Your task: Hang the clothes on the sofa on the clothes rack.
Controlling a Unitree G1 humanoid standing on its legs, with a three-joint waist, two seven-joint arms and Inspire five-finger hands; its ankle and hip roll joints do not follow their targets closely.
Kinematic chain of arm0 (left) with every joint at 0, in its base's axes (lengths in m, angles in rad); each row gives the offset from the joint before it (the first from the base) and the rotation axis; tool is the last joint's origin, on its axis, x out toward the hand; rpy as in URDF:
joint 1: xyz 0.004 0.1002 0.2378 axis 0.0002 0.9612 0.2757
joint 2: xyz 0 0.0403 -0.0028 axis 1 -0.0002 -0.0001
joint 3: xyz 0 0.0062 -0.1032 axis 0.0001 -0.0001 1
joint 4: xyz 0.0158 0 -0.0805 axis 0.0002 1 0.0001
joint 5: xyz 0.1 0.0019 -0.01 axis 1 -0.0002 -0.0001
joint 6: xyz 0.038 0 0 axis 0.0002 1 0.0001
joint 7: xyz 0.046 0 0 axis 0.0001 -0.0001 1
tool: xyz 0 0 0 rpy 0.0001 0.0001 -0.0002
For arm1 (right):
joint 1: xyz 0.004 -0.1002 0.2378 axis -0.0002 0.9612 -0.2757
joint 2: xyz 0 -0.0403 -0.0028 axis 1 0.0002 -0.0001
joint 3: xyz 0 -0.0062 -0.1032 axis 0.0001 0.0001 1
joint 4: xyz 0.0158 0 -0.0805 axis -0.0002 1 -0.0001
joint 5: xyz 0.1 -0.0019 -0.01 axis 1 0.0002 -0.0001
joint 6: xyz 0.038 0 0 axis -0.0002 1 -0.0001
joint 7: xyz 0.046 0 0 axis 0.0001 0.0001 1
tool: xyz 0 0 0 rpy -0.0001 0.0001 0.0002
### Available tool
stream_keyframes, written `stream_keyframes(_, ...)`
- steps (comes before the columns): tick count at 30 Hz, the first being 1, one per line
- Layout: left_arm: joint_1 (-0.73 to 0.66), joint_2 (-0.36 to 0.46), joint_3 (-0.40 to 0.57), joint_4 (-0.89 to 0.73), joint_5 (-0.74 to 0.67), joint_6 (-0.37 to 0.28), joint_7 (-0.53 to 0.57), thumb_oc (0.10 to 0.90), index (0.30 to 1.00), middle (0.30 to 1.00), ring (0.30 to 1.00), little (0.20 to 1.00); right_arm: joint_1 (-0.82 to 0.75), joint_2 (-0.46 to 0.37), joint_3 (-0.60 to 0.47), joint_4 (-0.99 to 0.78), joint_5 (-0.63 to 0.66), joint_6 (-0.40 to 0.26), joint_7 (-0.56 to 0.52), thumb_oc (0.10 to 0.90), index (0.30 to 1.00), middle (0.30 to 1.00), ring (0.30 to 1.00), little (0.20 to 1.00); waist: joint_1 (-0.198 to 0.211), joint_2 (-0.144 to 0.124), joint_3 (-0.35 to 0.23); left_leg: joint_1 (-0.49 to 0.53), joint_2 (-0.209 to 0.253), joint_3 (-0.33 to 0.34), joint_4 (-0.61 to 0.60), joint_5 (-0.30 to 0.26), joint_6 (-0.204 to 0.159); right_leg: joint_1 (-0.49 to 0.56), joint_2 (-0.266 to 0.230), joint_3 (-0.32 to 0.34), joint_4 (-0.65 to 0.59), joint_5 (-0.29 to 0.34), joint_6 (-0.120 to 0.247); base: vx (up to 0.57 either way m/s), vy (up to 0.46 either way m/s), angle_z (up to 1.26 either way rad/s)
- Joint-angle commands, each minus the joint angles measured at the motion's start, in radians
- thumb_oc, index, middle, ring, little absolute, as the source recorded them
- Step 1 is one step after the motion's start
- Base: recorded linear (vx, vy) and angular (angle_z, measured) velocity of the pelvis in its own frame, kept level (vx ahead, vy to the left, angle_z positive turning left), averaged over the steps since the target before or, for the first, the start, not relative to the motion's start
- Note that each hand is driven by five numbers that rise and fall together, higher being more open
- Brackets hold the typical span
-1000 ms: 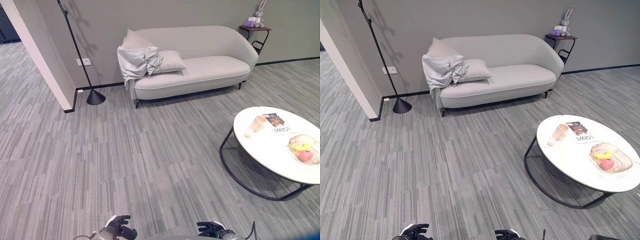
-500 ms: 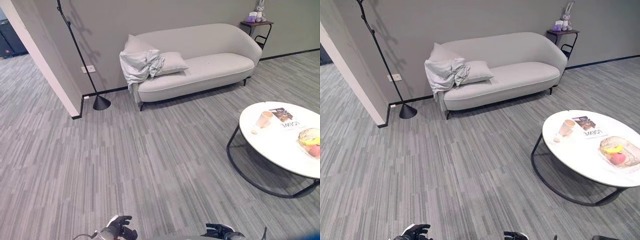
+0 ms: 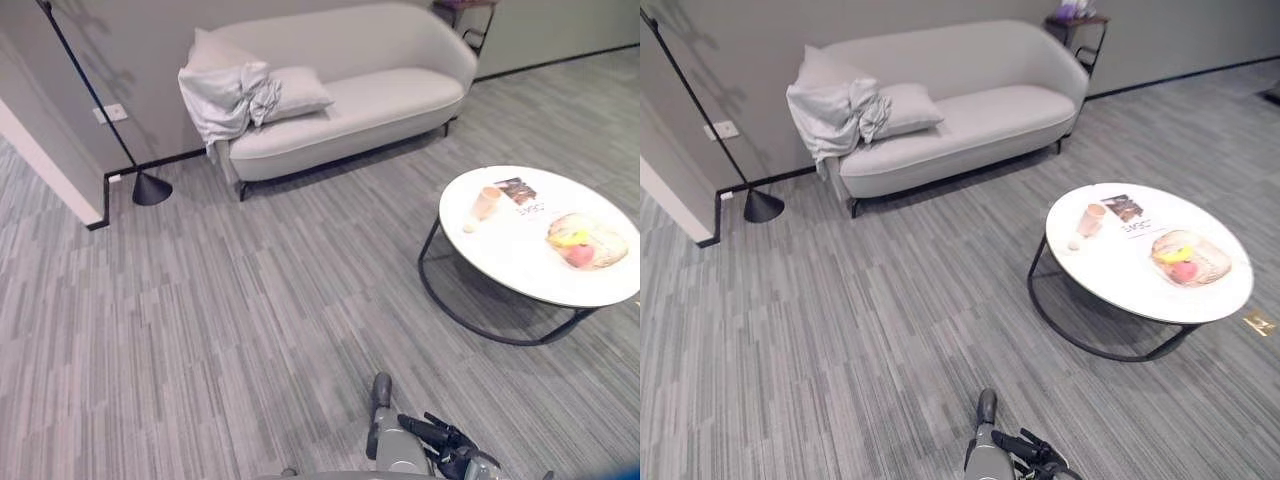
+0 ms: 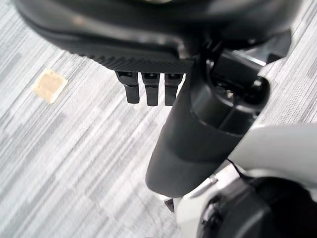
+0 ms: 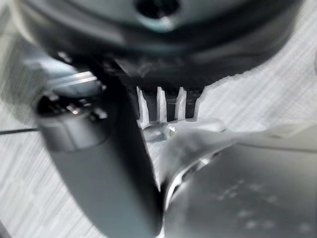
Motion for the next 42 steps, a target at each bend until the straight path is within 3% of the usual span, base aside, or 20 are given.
stream_keyframes(1,-0.054,-0.044,0.032,-0.005,-0.003,-0.043,-0.023,0.8,0.9,0.9,0.9,0.9,0.128,0.052,0.187,0.095,-0.222,0.083,-0.017,0.8,0.9,0.9,0.9,0.9,-0.022,0.025,-0.014,0.223,0.045,-0.055,-0.039,-0.042,-0.067,0.035,0.042,-0.013,-0.252,0.316,-0.008,0.41,-0.199,0.35)
stream_keyframes(3,-0.054,-0.043,0.04,-0.014,-0.01,-0.046,-0.017,0.8,0.9,0.9,0.9,0.9,0.128,0.044,0.216,0.072,-0.259,0.075,-0.026,0.8,0.9,0.9,0.9,0.9,-0.017,0.045,-0.019,0.205,0.085,-0.056,-0.005,0.014,-0.088,0.048,0.072,-0.014,-0.254,0.307,-0.02,0.46,-0.23,0.35)
stream_keyframes(4,-0.064,-0.04,0.037,-0.057,-0.033,-0.05,0.0,0.8,0.9,0.9,0.9,0.9,0.107,0.03,0.274,-0.008,-0.334,0.056,-0.068,0.8,0.9,0.9,0.9,0.9,-0.009,0.06,-0.031,0.143,0.127,-0.063,0.113,0.16,-0.125,0.087,0.114,-0.029,-0.258,0.278,-0.043,0.38,-0.203,0.33)
stream_keyframes(8,-0.072,-0.02,0.03,-0.137,-0.067,-0.068,0.016,0.8,0.9,0.9,0.9,0.9,0.066,-0.016,0.334,-0.202,-0.406,0.043,-0.09,0.8,0.9,0.9,0.9,0.9,0.004,0.045,-0.024,0.028,0.155,-0.031,0.384,0.323,-0.146,0.173,0.152,-0.054,-0.258,0.205,-0.109,0.42,-0.24,0.05)
stream_keyframes(10,-0.097,-0.008,0.036,-0.177,-0.102,-0.07,0.036,0.8,0.9,0.9,0.9,0.9,-0.007,-0.09,0.36,-0.322,-0.465,0.053,-0.113,0.8,0.9,0.9,0.9,0.9,0.031,0.015,0.006,-0.053,0.205,0.048,0.533,0.334,-0.101,0.234,0.159,-0.063,-0.258,0.157,-0.143,0.36,-0.291,-0.15)
stream_keyframes(11,-0.122,-0.004,0.029,-0.209,-0.107,-0.071,0.047,0.8,0.9,0.9,0.9,0.9,-0.075,-0.14,0.381,-0.375,-0.514,0.056,-0.144,0.8,0.9,0.9,0.9,0.9,0.081,-0.013,0.046,-0.16,0.178,0.069,0.613,0.237,-0.066,0.283,0.155,-0.045,-0.258,0.121,-0.149,0.17,-0.135,-0.45)
stream_keyframes(12,-0.123,-0.004,0.029,-0.209,-0.107,-0.071,0.047,0.8,0.9,0.9,0.9,0.9,-0.076,-0.14,0.38,-0.375,-0.514,0.056,-0.144,0.8,0.9,0.9,0.9,0.9,0.08,-0.016,0.045,-0.165,0.174,0.069,0.615,0.238,-0.063,0.28,0.151,-0.045,-0.258,0.123,-0.148,0.4,-0.186,-0.42)
stream_keyframes(13,-0.126,0.002,0.027,-0.235,-0.112,-0.077,0.063,0.8,0.9,0.9,0.9,0.9,-0.103,-0.157,0.388,-0.366,-0.525,0.05,-0.169,0.8,0.9,0.9,0.9,0.9,0.122,-0.027,0.06,-0.257,0.094,0.069,0.621,0.158,-0.05,0.318,0.15,-0.035,-0.258,0.098,-0.142,0.44,0.006,-0.12)
stream_keyframes(15,-0.117,0.008,0.027,-0.258,-0.117,-0.084,0.085,0.8,0.9,0.9,0.9,0.9,-0.128,-0.151,0.39,-0.333,-0.502,0.034,-0.185,0.8,0.9,0.9,0.9,0.9,0.166,-0.02,0.056,-0.36,0.04,0.072,0.534,0.139,-0.037,0.338,0.152,-0.014,-0.258,0.055,-0.134,0.62,0.114,0.06)
stream_keyframes(16,-0.076,-0.001,0.062,-0.222,-0.135,-0.084,0.092,0.8,0.9,0.9,0.9,0.9,-0.149,-0.124,0.375,-0.256,-0.448,0.011,-0.197,0.8,0.9,0.9,0.9,0.9,0.233,0.014,0.04,-0.423,-0.024,0.098,0.173,0.226,-0.027,0.435,0.201,0.005,-0.258,-0.011,-0.127,0.57,0.173,0.14)
stream_keyframes(19,-0.025,-0.032,0.097,-0.111,-0.14,-0.064,0.089,0.8,0.9,0.9,0.9,0.9,-0.137,-0.075,0.363,-0.156,-0.467,0.017,-0.223,0.8,0.9,0.9,0.9,0.9,0.297,0.022,0.043,-0.526,-0.049,0.06,-0.05,0.32,-0.057,0.539,0.239,0.052,-0.258,-0.083,-0.148,0.61,0.141,-0.11)
stream_keyframes(24,0.063,-0.038,0.138,-0.005,-0.098,-0.023,0.059,0.8,0.9,0.9,0.9,0.9,-0.093,-0.007,0.325,-0.081,-0.411,0.02,-0.215,0.8,0.9,0.9,0.9,0.9,0.33,0.001,0.014,-0.509,-0.057,0.034,0.025,0.38,-0.026,0.654,0.241,0.102,-0.221,-0.149,-0.156,0.52,0.15,-0.66)
stream_keyframes(26,0.076,-0.034,0.144,0.01,-0.076,-0.023,0.05,0.8,0.9,0.9,0.9,0.9,-0.064,0.008,0.31,-0.036,-0.404,0.025,-0.203,0.8,0.9,0.9,0.9,0.9,0.331,-0.024,-0.017,-0.477,-0.081,0.037,0.058,0.357,-0.002,0.651,0.214,0.088,-0.168,-0.142,-0.128,0.58,0.276,-0.37)
stream_keyframes(29,0.055,-0.015,0.162,-0.008,-0.096,-0.027,0.045,0.8,0.9,0.9,0.9,0.9,-0.033,0.014,0.294,0.0,-0.38,0.029,-0.155,0.8,0.9,0.9,0.9,0.9,0.322,-0.053,-0.059,-0.382,-0.136,0.051,0.038,0.295,0.045,0.59,0.161,0.071,0.086,-0.001,-0.059,0.5,0.298,0.08)
stream_keyframes(30,0.041,-0.009,0.166,-0.019,-0.12,-0.034,0.053,0.8,0.9,0.9,0.9,0.9,-0.031,0.012,0.271,-0.005,-0.335,0.024,-0.138,0.8,0.9,0.9,0.9,0.9,0.302,-0.045,-0.063,-0.3,-0.168,0.05,0.014,0.251,0.078,0.516,0.126,0.051,0.297,0.154,-0.022,0.44,0.303,-0.07)
stream_keyframes(32,-0.003,0.007,0.15,-0.041,-0.134,-0.036,0.066,0.8,0.9,0.9,0.9,0.9,-0.041,0.005,0.262,-0.032,-0.321,0.019,-0.142,0.8,0.9,0.9,0.9,0.9,0.267,-0.007,-0.063,-0.208,-0.164,0.042,-0.015,0.211,0.101,0.435,0.089,0.008,0.476,0.238,-0.015,0.45,0.323,0.0)
stream_keyframes(34,-0.047,0.02,0.117,-0.054,-0.118,-0.036,0.07,0.8,0.9,0.9,0.9,0.9,-0.058,0.006,0.275,-0.079,-0.325,0.017,-0.144,0.8,0.9,0.9,0.9,0.9,0.213,0.023,-0.043,-0.116,-0.15,0.017,-0.046,0.172,0.109,0.305,0.076,-0.016,0.603,0.14,-0.049,0.45,0.277,0.6)
stream_keyframes(39,-0.113,0.032,0.094,-0.121,-0.133,-0.062,0.094,0.8,0.9,0.9,0.9,0.9,-0.066,-0.023,0.32,-0.354,-0.331,-0.004,-0.163,0.8,0.9,0.9,0.9,0.9,0.118,0.029,-0.012,-0.007,-0.14,-0.073,-0.05,0.114,0.078,0.179,0.152,-0.004,0.314,0.056,-0.091,0.44,-0.001,0.34)
stream_keyframes(41,-0.141,0.029,0.096,-0.184,-0.165,-0.08,0.118,0.8,0.9,0.9,0.9,0.9,-0.064,-0.051,0.319,-0.53,-0.363,-0.007,-0.19,0.8,0.9,0.9,0.9,0.9,0.072,0.012,-0.003,0.06,-0.137,-0.113,-0.05,0.048,0.048,0.14,0.132,0.016,-0.031,0.114,-0.077,0.62,-0.162,0.68)
stream_keyframes(42,-0.165,0.016,0.074,-0.213,-0.149,-0.091,0.113,0.8,0.9,0.9,0.9,0.9,-0.048,-0.079,0.292,-0.631,-0.379,-0.006,-0.206,0.8,0.9,0.9,0.9,0.9,0.032,0.005,0.009,0.119,-0.116,-0.161,-0.05,-0.009,0.029,0.095,0.123,0.122,-0.231,0.193,-0.039,0.84,-0.179,0.55)
